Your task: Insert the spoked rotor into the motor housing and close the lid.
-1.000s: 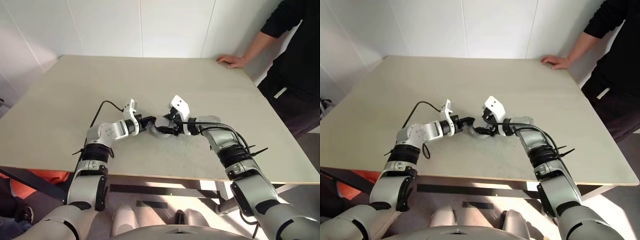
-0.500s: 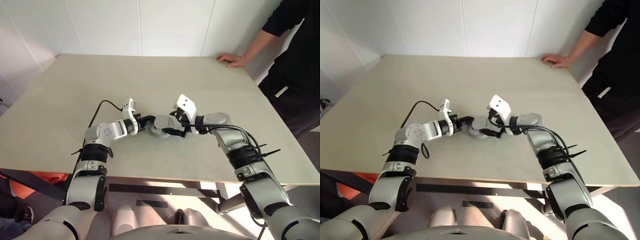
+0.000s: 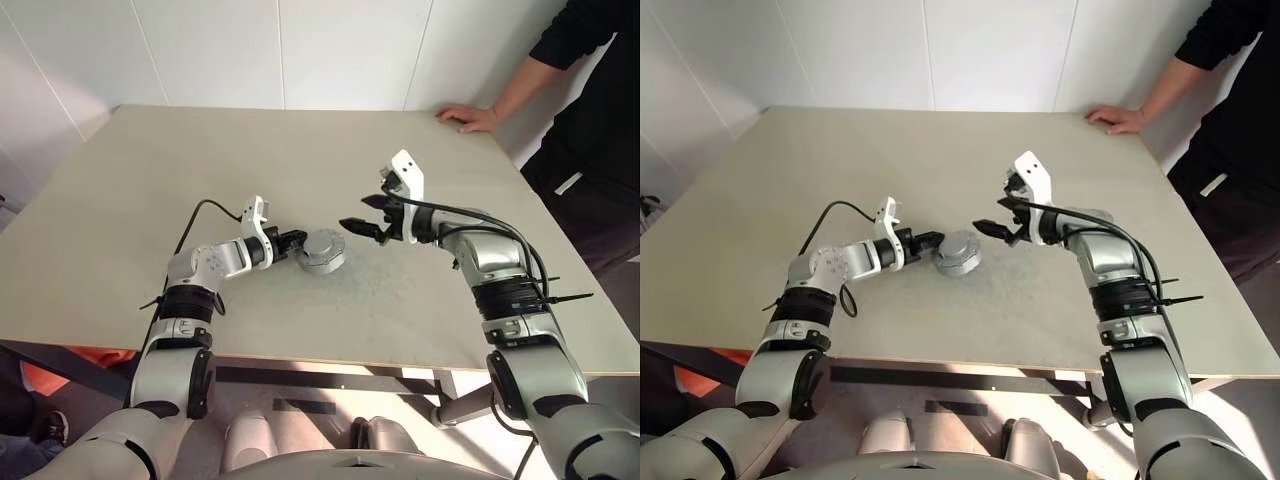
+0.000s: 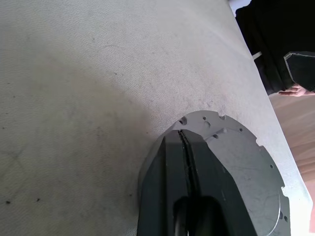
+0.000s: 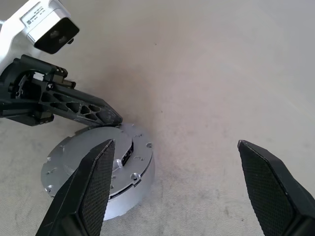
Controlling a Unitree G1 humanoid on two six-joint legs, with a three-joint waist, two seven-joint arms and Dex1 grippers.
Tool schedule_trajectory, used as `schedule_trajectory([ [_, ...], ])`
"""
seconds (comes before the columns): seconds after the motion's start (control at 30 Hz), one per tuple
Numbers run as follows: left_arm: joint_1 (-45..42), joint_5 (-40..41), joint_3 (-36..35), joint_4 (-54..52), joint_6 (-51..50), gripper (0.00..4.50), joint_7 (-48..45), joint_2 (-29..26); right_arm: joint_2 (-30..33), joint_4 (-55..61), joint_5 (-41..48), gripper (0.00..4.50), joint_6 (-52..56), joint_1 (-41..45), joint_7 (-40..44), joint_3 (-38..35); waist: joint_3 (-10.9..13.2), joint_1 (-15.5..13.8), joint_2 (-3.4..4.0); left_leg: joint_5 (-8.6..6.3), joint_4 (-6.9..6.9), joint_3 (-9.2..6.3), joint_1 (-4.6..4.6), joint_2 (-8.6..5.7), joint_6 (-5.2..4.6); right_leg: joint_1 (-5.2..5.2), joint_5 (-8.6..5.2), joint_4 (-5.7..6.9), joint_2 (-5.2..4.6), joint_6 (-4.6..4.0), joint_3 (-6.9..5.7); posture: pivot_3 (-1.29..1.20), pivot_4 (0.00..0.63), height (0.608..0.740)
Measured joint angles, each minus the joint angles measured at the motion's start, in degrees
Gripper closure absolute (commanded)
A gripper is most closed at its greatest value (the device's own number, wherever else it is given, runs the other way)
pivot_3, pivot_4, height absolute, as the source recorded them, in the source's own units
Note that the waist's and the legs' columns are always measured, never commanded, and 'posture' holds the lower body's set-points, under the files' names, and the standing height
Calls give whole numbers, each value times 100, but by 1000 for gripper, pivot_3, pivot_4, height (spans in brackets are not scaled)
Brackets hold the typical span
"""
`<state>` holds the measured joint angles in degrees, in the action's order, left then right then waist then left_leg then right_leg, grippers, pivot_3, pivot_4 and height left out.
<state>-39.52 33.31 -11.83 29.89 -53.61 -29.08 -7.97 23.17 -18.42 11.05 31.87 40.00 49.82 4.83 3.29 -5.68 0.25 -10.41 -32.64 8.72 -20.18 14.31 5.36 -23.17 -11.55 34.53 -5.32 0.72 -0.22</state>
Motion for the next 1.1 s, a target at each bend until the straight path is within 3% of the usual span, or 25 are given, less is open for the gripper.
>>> schedule_trajectory([
  [0.23, 114, 69, 7, -202, -63, 4500, -205, 86, -11, 1, 60, 7, 174, -61, -17, 17, 6, 12, 1, 0, 1, 1, -2, 1, 1, -6, 0, 1, 2, 0, 1, 0, 0, 740],
  [0.4, 168, 78, 6, -290, -110, 4500, -273, 87, -32, 88, 381, 7, 874, -75, -107, -211, 9, 3, 0, 0, 1, 1, -7, 0, 1, -8, 0, 1, 1, 0, 0, 0, 0, 740],
  [0.73, 191, 78, -6, -305, -128, 4500, -293, 46, -580, 230, 2033, 7, 4517, 67, -1222, -2140, 9, -5, 1, 5, 3, 1, 0, 0, 8, -8, 0, 5, 2, 0, 3, 0, 0, 740],
  [0.9, 199, 73, -5, -305, -125, 4500, -291, 31, -774, -318, 1966, 7, 4630, 133, -2087, -2588, 9, -8, 2, 11, 8, 1, 2, 0, 19, -9, 0, 6, 1, 0, 3, 0, 0, 740],
  [1.1, 198, 66, -6, -304, -117, 4500, -287, 16, -785, -619, 1964, 7, 4576, 115, -2338, -2655, 9, -20, 2, 14, 19, 1, 8, -1, 25, -8, 0, 6, 2, 0, 3, 0, 0, 740],
])
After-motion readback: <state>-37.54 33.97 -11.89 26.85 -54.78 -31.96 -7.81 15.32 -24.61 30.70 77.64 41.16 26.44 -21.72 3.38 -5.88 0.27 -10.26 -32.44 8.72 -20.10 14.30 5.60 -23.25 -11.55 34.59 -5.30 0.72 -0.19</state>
